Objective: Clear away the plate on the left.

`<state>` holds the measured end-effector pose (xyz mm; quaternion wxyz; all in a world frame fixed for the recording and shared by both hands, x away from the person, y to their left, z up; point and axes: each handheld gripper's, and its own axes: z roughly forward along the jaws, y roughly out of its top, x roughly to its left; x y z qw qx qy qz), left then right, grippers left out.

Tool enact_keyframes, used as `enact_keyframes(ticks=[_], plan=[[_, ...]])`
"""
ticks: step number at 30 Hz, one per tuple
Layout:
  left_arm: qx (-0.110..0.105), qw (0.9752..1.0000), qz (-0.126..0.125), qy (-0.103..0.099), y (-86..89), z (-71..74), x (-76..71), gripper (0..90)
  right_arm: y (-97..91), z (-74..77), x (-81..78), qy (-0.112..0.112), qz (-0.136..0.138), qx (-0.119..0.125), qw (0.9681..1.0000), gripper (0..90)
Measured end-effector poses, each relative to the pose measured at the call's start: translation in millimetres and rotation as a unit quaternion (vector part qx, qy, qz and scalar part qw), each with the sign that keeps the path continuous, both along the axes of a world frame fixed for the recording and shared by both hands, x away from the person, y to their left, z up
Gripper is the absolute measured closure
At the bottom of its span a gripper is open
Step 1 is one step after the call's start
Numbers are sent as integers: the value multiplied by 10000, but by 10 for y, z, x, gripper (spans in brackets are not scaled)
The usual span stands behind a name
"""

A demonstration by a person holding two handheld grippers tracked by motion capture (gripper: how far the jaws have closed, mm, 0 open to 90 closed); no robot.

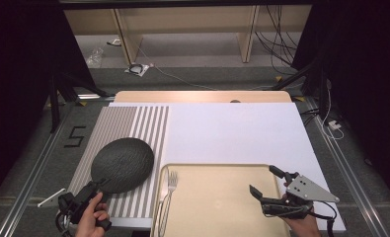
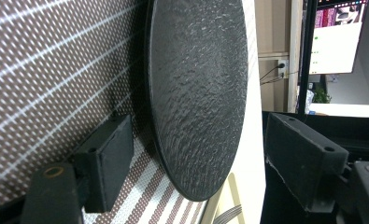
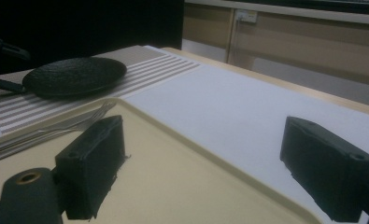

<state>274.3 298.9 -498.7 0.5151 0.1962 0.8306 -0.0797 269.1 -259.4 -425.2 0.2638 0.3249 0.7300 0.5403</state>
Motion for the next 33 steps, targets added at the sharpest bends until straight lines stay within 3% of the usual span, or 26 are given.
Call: enact_keyframes(ticks=[6, 12, 15, 33], plan=[[-195, 9998, 55, 4, -15, -38, 12, 263, 5, -2, 2, -5, 11, -9, 10000, 148], [-201, 9998, 75, 8, -55, -49, 24, 300, 11, -5, 7, -7, 21, -13, 10000, 148], [-308, 9994, 123, -50, -79, -74, 29, 310, 15, -6, 7, -5, 25, -10, 10000, 148], [-341, 9993, 156, -34, -189, -142, 104, 443, 22, -12, 10, 23, 36, -21, 10000, 149]])
